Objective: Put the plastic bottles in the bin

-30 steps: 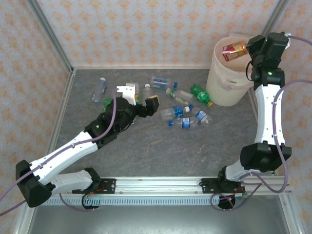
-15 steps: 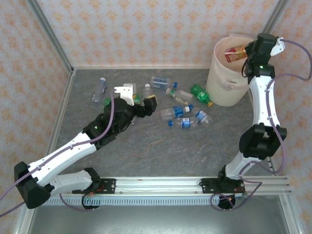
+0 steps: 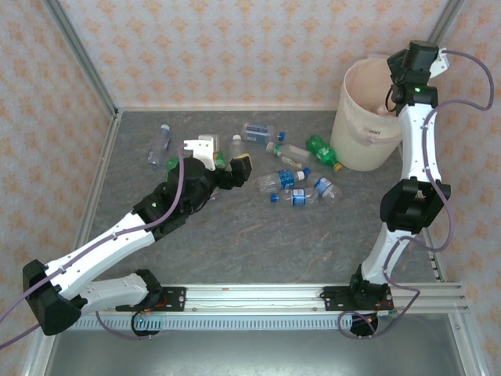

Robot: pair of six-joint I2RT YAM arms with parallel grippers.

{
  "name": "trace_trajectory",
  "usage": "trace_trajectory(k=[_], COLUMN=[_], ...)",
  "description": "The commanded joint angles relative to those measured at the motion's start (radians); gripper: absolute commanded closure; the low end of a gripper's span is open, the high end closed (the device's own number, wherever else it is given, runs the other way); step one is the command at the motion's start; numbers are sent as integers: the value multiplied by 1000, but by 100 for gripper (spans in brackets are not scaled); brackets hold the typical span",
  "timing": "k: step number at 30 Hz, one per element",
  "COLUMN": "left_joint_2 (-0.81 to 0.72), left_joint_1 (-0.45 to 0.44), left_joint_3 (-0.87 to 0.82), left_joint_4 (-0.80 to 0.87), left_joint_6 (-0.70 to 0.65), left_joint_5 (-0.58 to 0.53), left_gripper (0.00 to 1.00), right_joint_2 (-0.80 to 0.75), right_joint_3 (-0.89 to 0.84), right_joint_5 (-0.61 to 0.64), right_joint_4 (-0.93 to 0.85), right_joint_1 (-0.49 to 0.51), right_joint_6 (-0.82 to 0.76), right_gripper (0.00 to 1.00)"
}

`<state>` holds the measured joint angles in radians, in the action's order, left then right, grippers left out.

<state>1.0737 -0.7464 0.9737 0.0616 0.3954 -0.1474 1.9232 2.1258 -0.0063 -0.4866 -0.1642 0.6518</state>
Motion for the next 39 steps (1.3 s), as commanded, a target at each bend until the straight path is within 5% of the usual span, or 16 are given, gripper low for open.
trace_trajectory(k=[1,10,23,39], left_joint_2=[-8,11,73,248], left_joint_1=[-5,-1,213,523], left_joint_3=[-8,-33,-85,-133], left_joint_4=[23,46,157,232], left_joint_6=[17,54,221,178], left_joint_5=[-38,-109,-79,-20], left_gripper=[1,1,1,12], right_joint_2=[-53,-175,-373,-434], right_joint_3=[21,-43,-247,-333], right_joint_5=[-15,-52,-41,-23], right_joint_4=[-33,-40,2,-2], right_joint_1=[14,74,316,535], right_joint_6=[-27,-109,-219,-253], right_gripper=[30,0,0,0])
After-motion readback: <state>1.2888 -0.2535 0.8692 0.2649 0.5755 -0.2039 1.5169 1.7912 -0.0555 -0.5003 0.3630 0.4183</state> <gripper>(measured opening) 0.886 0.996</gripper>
